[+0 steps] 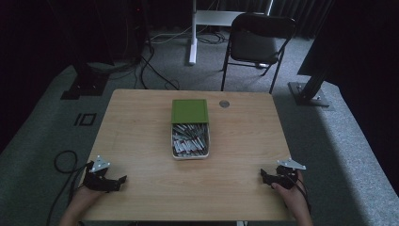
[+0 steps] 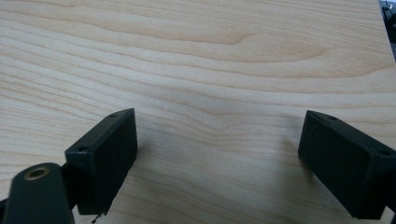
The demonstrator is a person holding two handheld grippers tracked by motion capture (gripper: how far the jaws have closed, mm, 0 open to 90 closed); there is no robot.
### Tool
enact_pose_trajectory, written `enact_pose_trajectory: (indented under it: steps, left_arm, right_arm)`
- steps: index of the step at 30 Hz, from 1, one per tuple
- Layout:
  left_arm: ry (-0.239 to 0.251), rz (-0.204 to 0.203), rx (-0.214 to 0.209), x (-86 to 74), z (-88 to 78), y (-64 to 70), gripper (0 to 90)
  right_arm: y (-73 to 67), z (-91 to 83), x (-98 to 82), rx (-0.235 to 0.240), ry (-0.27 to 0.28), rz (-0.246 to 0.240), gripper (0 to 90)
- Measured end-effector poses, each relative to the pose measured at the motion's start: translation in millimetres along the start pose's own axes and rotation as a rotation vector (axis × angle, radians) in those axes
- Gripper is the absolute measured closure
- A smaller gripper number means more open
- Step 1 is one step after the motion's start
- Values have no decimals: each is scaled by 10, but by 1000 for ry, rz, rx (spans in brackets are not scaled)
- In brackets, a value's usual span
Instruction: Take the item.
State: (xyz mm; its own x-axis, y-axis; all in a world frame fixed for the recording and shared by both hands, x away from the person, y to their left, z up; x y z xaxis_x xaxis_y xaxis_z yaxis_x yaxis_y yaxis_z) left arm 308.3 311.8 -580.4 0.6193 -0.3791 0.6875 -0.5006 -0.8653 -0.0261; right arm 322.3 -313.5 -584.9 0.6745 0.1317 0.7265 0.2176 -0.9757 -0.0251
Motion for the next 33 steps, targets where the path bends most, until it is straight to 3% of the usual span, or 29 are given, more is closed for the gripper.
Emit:
enact_pose_trajectory:
  steps: [22, 33]
  left_arm:
    - [1, 0, 0, 0, 1, 0, 14]
    - [1, 0, 0, 0, 1, -1, 14]
  right_arm:
    - [-131, 40, 134, 2, 20, -15, 139]
    - [-218, -80, 347, 17, 78, -30, 139]
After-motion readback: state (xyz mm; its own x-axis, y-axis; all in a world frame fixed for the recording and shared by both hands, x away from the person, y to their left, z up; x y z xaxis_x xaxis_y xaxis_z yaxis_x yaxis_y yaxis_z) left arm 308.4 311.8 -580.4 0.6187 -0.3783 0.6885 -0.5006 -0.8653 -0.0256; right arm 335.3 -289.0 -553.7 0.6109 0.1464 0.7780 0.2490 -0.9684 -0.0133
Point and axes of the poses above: each handheld gripper's, and its own axes: z roughly forward along the jaws, x roughly out of its top, y roughly to its right, the point moved 4 cm from there along z, roughly forward along the jaws, and after that the axes turned 1 degree about z, right-handed, at the moved point
